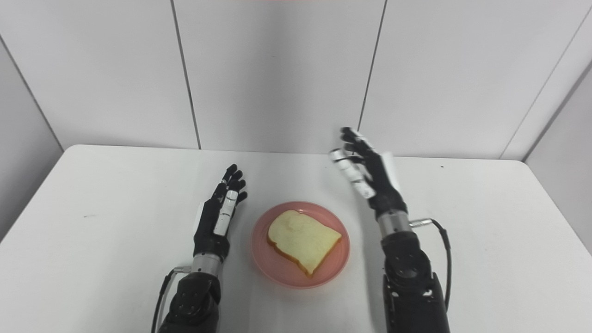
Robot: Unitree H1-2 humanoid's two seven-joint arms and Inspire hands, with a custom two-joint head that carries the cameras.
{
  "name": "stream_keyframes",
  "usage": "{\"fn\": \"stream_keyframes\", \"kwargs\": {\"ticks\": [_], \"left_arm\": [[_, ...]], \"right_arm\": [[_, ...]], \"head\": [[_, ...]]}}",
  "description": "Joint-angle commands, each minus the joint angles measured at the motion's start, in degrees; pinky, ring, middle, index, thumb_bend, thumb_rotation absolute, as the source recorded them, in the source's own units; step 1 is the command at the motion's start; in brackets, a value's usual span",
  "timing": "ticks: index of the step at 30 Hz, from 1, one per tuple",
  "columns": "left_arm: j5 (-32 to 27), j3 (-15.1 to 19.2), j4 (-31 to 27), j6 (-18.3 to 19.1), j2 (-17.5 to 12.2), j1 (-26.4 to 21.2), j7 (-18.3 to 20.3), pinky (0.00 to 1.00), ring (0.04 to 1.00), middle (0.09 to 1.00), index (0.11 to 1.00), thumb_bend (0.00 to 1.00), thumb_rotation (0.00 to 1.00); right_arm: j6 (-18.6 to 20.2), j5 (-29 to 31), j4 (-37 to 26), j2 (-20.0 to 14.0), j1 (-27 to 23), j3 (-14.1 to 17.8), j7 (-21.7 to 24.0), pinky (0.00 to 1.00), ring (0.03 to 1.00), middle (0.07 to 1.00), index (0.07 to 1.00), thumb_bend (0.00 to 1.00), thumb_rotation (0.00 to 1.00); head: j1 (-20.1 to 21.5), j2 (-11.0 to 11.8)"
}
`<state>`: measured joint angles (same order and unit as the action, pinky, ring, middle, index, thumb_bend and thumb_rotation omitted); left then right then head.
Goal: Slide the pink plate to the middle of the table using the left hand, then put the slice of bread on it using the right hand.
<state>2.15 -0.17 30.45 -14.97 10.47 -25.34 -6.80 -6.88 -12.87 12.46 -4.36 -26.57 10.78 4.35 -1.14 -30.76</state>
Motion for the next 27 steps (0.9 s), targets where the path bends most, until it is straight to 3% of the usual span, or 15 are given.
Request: {"fn": "stream_keyframes", "kwargs": {"ticks": [1,10,17,27], "left_arm": [[1.4,-0.7,-1.9,0.2,0.5,-1.2,-1.1,0.92,0.923,0.937,0.884,0.78,0.81],[2.3,-1.9,-6.1,4.2,-0.2,-1.8,-0.5,0.94,0.946,0.944,0.906,0.83,0.87],[1.4,-2.1,-8.4,8.0,-1.0,-2.2,0.3,0.94,0.954,0.959,0.919,0.82,0.84],[1.3,-2.3,-8.6,8.5,-0.9,-1.9,0.1,0.92,0.944,0.950,0.923,0.83,0.84]], "right_arm": [[-4.2,3.3,0.0,-0.2,-0.7,0.0,-1.4,0.83,0.812,0.822,0.816,0.90,1.00],[-3.9,11.9,4.4,0.0,0.8,0.4,-3.6,0.83,0.807,0.814,0.801,0.88,1.00],[-5.0,11.3,4.8,0.2,1.2,-0.8,-7.1,0.82,0.795,0.798,0.781,0.85,1.00],[-4.3,10.8,3.5,-0.2,2.1,-2.6,-8.2,0.82,0.792,0.802,0.783,0.85,1.00]], "head": [[0.1,0.0],[0.8,-0.1],[1.0,-0.1],[1.0,-0.4]]}}
